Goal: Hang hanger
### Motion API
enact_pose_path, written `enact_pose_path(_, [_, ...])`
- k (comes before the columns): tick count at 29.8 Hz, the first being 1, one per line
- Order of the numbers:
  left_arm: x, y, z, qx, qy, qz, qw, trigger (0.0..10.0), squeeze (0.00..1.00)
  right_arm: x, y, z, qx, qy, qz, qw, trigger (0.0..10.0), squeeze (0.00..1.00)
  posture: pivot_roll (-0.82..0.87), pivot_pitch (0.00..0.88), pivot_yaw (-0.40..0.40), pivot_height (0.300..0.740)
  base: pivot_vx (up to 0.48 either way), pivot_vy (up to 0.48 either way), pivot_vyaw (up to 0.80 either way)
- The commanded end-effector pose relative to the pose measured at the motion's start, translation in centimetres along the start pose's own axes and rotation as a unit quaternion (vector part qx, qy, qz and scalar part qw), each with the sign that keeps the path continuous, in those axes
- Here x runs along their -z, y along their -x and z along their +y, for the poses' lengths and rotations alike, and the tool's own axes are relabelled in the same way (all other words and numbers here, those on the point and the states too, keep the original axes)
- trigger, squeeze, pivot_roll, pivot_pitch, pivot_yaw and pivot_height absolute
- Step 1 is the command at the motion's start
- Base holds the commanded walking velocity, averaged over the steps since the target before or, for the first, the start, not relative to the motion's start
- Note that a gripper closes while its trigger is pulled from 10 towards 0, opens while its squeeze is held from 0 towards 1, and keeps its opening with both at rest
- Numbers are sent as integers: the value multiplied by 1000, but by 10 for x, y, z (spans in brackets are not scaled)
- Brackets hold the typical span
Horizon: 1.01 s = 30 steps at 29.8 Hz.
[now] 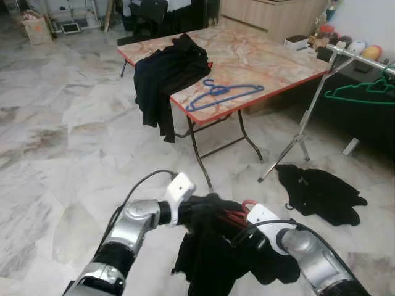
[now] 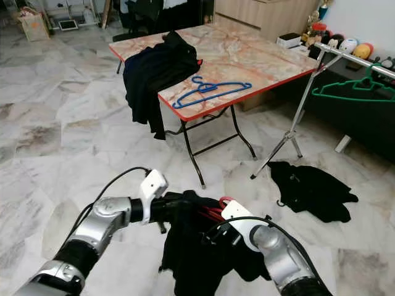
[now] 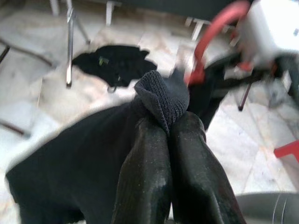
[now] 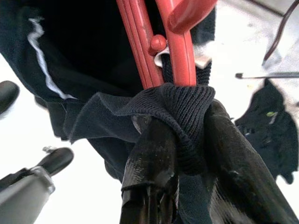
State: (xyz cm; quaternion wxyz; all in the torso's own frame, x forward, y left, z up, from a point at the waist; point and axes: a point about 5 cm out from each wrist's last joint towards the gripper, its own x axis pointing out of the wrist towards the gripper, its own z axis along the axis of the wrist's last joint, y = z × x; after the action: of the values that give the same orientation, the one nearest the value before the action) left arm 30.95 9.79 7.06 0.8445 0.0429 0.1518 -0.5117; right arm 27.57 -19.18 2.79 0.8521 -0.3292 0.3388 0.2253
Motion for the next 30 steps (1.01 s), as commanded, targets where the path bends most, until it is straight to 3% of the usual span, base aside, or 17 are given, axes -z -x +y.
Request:
enact_pose_path(1, [6,5,2,-12,-5,18,1000,10000,0,-12,6,-14,20,-26,-42,999,10000,0,-56,0,-22,740,0,0,0])
enact_pose_path(7, [15,10,6,-37,-8,40,998,10000,0,-19,9,-22,29,-51,-63,996,10000,0,-50,0,-18,740,0,0,0])
enact_pose_path(20, [12,6,4,-28,-14,38,999,10000,0,-30,6,-14,14,-66,-88,994,10000,0,-47,0,-16,740,0,0,0])
enact_pose_path(21, [12,6,5,-30,-11,37,999,10000,1000,-30,7,-13,14,-66,-90,994,10000,0,-48,0,-16,740,0,0,0])
enact_pose_path(30, [13,7,4,-25,-7,35,999,10000,1000,-34,7,-17,36,-82,-105,990,10000,0,-48,0,-10,740,0,0,0])
